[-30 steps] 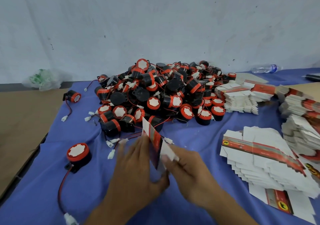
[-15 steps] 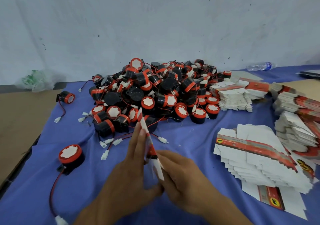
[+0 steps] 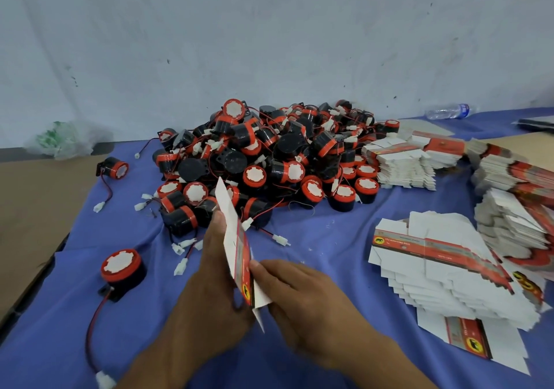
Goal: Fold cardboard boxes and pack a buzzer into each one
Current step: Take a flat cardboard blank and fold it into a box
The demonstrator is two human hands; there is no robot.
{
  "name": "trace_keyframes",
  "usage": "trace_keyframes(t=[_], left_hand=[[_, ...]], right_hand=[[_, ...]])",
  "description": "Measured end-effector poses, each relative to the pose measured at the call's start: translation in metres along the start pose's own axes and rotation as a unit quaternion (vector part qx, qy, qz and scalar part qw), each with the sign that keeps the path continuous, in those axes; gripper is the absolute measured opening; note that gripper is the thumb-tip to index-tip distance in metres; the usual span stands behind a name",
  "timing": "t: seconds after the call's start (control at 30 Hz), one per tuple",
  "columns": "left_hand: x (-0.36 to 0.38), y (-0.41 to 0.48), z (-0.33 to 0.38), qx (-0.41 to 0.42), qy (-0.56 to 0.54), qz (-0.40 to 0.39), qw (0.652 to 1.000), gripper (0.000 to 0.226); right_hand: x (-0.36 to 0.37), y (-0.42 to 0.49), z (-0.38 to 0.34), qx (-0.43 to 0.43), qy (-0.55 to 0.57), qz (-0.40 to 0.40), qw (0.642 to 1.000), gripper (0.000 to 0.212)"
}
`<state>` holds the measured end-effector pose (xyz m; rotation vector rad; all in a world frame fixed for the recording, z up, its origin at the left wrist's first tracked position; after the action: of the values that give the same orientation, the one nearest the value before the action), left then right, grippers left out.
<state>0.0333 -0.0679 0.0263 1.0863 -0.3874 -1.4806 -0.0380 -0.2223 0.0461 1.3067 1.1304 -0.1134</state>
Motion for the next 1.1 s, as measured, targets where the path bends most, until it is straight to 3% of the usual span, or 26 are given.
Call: trace_keyframes(t=[0.13,0.23,0.33,0.43,0.53,0.6,0.67,0.77,0.83,0.93,1.0,1.1], left_hand=[[-0.008,0.012,0.021,0.067,0.088,0.032,0.993,0.118],[-0.011,0.012,0.024,0.056,0.111,0.033,0.992,0.117],[-0.013,0.012,0.019,-0.030,0.011,0.061,0.998,0.113],[-0.011,0.007,0.020,-0.149,-0.150,0.034,0.977,0.109],[-0.004,-0.001,0.021,-0.197,-0.231,0.002,0.953,0.103],[0.004,-0.006,0.018,-0.248,-0.295,-0.039,0.922,0.107],[0.012,-0.011,0.018,-0.292,-0.336,-0.064,0.893,0.101],[0.018,-0.018,0.017,-0.320,-0.325,-0.111,0.883,0.079],[0.019,-0.020,0.017,-0.332,-0.312,-0.139,0.879,0.068],[0.016,-0.017,0.013,-0.369,-0.340,-0.132,0.855,0.084],[0.012,-0.012,0.012,-0.343,-0.313,-0.130,0.876,0.102],[0.008,-0.007,0.016,-0.257,-0.261,-0.167,0.916,0.095]], right_hand=[[0.000,0.004,-0.003,-0.001,-0.058,0.026,0.998,0.038],[0.003,0.004,-0.004,-0.008,-0.091,0.060,0.994,0.035],[0.004,0.002,0.002,0.041,-0.085,0.143,0.985,0.036],[0.005,0.001,0.007,0.116,-0.038,0.191,0.974,0.037],[0.005,-0.001,0.011,0.224,0.076,0.165,0.958,0.053],[0.004,-0.003,0.016,0.295,0.211,0.116,0.925,0.067],[0.001,-0.004,0.017,0.302,0.303,0.062,0.902,0.067],[0.003,-0.003,0.009,0.270,0.308,-0.027,0.912,0.071],[0.005,-0.002,0.008,0.266,0.291,-0.031,0.918,0.069],[0.002,-0.001,0.015,0.311,0.332,0.000,0.890,0.062],[0.002,-0.002,0.021,0.332,0.369,0.017,0.868,0.054],[0.005,-0.001,0.025,0.374,0.416,0.035,0.828,0.048]])
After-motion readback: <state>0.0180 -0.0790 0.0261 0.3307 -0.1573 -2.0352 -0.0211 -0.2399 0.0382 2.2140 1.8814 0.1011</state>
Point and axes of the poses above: each hand's wrist, its own y-axis towards the middle knuckle, its own x-axis out of the palm, z = x × y, the point moved 3 cm from there along y, towards the middle knuckle, and after that the axes turned 10 degrees about z, right-handed, at the moved point
